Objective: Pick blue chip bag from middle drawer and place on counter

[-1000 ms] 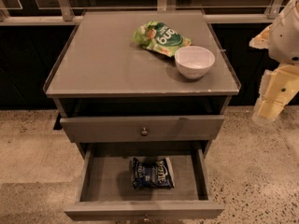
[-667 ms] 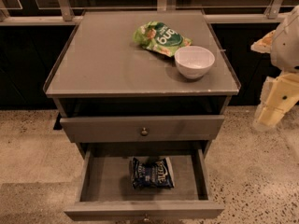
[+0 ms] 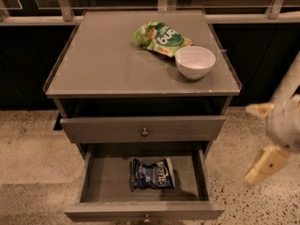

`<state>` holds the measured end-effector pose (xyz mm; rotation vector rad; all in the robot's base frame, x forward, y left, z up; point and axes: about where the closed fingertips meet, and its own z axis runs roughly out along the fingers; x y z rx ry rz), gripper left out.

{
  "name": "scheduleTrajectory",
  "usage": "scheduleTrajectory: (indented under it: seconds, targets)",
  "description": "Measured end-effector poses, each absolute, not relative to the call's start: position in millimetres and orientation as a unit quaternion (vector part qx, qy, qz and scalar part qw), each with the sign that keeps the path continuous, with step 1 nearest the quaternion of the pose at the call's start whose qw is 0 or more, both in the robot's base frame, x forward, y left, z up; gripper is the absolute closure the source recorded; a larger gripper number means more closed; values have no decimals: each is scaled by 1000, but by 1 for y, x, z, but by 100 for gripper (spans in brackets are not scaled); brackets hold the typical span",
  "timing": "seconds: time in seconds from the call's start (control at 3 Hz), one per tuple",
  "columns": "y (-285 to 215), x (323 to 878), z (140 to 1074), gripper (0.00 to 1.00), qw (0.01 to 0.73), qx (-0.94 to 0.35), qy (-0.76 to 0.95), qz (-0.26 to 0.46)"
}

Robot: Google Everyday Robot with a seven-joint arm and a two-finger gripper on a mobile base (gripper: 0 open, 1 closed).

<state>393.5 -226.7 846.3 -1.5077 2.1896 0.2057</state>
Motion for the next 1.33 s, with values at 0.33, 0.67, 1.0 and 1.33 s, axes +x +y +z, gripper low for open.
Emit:
scheduleTrajectory:
  seconds: [0.33, 0.67, 1.0, 1.33]
  targets:
    - [-233, 383, 810, 0, 247, -514, 816, 96]
    - [-232, 384, 810, 0, 247, -516, 815, 95]
    - [-232, 385, 787, 0, 270, -490, 822, 102]
    - [-227, 383, 715, 0, 290, -436, 841, 137]
